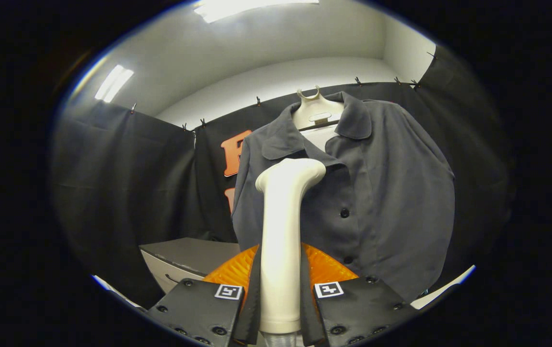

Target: Iron the clothes twice with a garment steamer, once on the left side and once on the right side.

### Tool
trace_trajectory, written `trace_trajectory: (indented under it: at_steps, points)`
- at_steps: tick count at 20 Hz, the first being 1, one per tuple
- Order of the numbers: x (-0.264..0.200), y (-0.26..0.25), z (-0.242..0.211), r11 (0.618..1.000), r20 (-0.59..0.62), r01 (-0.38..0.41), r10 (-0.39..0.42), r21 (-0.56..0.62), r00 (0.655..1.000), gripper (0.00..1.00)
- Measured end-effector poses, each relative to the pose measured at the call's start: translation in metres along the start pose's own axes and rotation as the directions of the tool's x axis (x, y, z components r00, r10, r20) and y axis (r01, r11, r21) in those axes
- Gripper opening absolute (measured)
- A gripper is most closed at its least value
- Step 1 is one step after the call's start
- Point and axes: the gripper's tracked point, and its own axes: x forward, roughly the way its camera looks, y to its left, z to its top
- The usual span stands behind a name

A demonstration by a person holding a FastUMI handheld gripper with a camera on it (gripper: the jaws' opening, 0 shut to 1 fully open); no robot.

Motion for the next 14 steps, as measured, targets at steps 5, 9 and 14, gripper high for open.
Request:
trace_trajectory:
  at_steps: [5, 9, 14]
  points:
    - [0.011, 0.002, -0.011, 1.0, -0.02, 0.004, -0.004, 0.0, 1.0, 0.41]
    - [0.008, 0.003, -0.018, 1.0, -0.019, 0.012, -0.012, -0.001, 1.0, 0.41]
    - [-0.007, 0.003, -0.039, 1.0, -0.035, 0.023, -0.024, -0.013, 0.999, 0.41]
